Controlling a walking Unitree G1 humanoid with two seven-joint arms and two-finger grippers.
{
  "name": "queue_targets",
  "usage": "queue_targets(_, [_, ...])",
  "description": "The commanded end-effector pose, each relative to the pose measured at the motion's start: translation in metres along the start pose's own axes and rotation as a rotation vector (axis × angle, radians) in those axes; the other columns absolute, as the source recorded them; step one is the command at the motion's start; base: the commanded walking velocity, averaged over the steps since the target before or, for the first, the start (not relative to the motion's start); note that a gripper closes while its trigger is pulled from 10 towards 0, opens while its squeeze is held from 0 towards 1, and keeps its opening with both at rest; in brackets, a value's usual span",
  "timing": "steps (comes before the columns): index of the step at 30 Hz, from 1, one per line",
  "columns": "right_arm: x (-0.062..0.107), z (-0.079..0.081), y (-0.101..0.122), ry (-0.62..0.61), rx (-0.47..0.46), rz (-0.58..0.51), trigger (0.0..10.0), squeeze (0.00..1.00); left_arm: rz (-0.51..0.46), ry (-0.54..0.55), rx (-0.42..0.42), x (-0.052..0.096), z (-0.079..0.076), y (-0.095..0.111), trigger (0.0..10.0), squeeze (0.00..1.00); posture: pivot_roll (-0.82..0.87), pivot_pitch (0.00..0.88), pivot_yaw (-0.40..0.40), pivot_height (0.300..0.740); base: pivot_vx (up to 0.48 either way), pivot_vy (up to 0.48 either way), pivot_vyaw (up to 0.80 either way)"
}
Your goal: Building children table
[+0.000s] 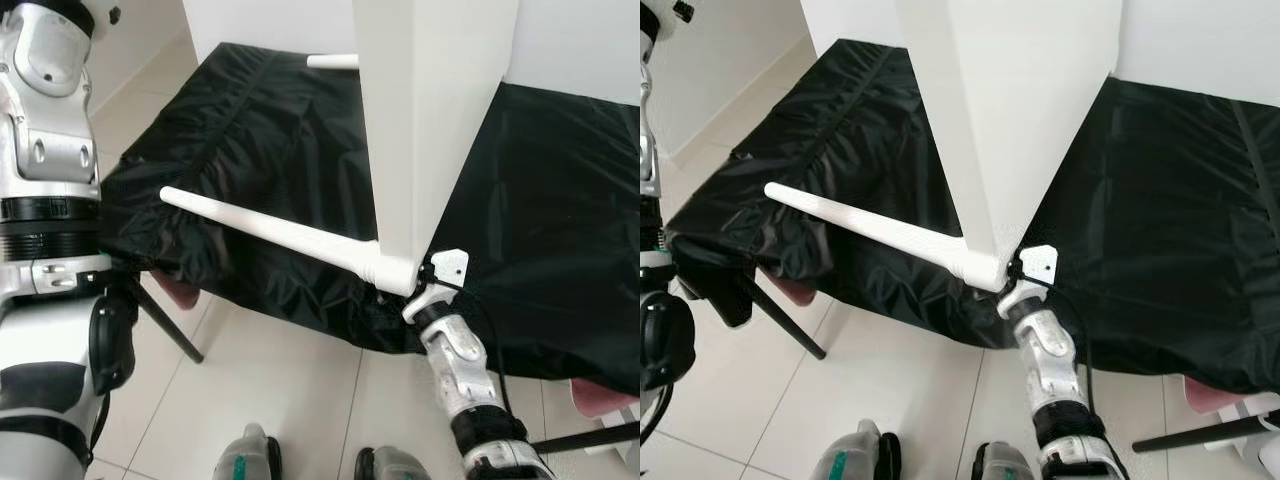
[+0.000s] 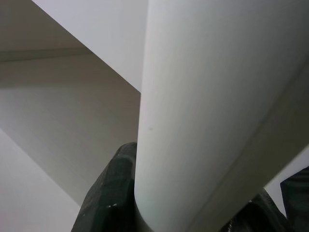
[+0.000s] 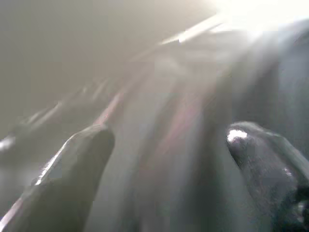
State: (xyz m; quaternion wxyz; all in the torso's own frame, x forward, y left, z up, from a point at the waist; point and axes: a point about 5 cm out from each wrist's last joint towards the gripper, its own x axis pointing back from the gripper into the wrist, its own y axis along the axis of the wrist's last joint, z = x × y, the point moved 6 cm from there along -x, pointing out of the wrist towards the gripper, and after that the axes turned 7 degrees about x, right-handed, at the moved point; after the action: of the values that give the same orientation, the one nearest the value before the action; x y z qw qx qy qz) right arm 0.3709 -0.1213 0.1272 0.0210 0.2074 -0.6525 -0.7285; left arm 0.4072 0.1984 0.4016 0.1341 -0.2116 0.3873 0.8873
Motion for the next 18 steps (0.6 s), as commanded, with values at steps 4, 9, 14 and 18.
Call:
queue_targets(4, [-0.051, -0.002, 0.083, 0.025, -0.065, -0.271, 10.0, 0.0, 0.182, -0.077, 0.269, 0.005, -0.027, -0.044, 10.0, 0.0, 0.15, 0.017, 0.024, 0.74, 0.0, 0.0, 0.0])
queue_targets(9, [-0.065, -0.005, 0.123, 0.052, -0.07, -0.381, 10.0, 0.0, 0.178, -0.114, 0.277, 0.005, -0.035, -0.041, 10.0, 0.0, 0.15, 0.026, 0.023, 0.74, 0.0, 0.0, 0.0])
queue_targets(14, [-0.07, -0.006, 0.154, 0.079, -0.082, -0.466, 10.0, 0.0, 0.173, -0.147, 0.281, 0.007, -0.042, -0.039, 10.0, 0.0, 0.15, 0.035, 0.022, 0.74, 0.0, 0.0, 0.0])
queue_targets(18, [-0.071, -0.005, 0.182, 0.125, -0.082, -0.544, 10.0, 0.0, 0.161, -0.206, 0.297, 0.009, -0.054, -0.035, 10.0, 0.0, 0.15, 0.044, 0.023, 0.74, 0.0, 0.0, 0.0])
